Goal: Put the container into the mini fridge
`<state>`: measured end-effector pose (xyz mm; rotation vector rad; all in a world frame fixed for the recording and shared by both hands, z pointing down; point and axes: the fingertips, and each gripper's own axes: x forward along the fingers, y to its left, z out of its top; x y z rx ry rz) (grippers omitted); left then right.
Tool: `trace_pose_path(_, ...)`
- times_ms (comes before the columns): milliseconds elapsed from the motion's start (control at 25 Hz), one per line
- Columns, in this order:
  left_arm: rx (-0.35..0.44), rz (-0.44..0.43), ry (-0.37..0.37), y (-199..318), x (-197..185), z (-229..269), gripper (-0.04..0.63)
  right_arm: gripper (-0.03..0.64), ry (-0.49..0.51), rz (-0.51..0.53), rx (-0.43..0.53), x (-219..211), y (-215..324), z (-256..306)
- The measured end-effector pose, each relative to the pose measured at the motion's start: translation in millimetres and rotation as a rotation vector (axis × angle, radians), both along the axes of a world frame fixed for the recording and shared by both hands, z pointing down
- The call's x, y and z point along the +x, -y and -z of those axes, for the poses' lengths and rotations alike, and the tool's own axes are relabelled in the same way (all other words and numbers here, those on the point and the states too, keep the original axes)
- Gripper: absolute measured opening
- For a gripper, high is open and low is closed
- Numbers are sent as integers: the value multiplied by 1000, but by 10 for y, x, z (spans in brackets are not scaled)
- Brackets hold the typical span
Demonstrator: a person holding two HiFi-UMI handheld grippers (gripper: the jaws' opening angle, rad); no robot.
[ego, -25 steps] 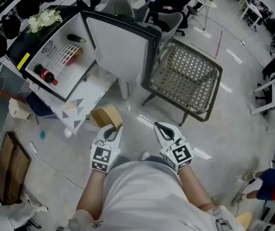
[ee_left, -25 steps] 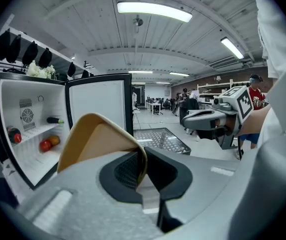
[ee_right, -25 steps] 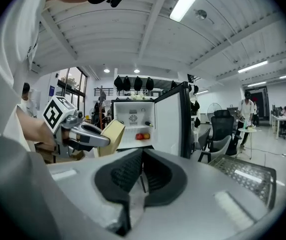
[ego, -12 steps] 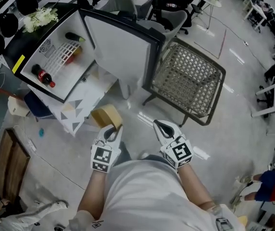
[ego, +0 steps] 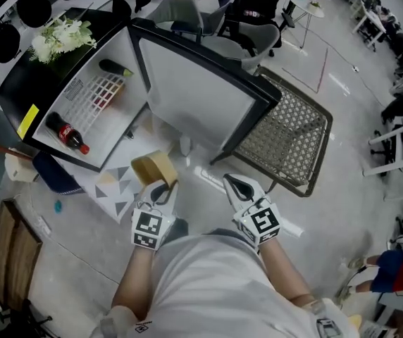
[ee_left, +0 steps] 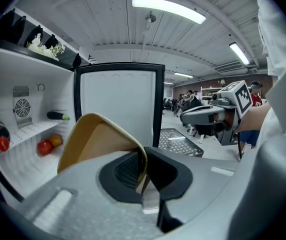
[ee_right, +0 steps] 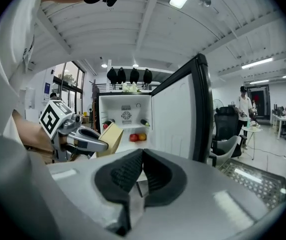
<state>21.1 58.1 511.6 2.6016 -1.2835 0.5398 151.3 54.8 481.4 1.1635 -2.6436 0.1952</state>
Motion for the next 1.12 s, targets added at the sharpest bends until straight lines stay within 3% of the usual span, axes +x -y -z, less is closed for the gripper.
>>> trace_pose_path(600,-4,-95,-23,780,-952,-55,20,3,-37,-17,12,-1214,918,-17)
trace_pose_path(840,-11,-67,-21,915,-1108,-77,20,3,-55,0,7,-1393,1182,6)
trace_pose_path(1120,-11,27,9,1078,-1180,-55,20,3,-56,113,3,-1573,1509,8)
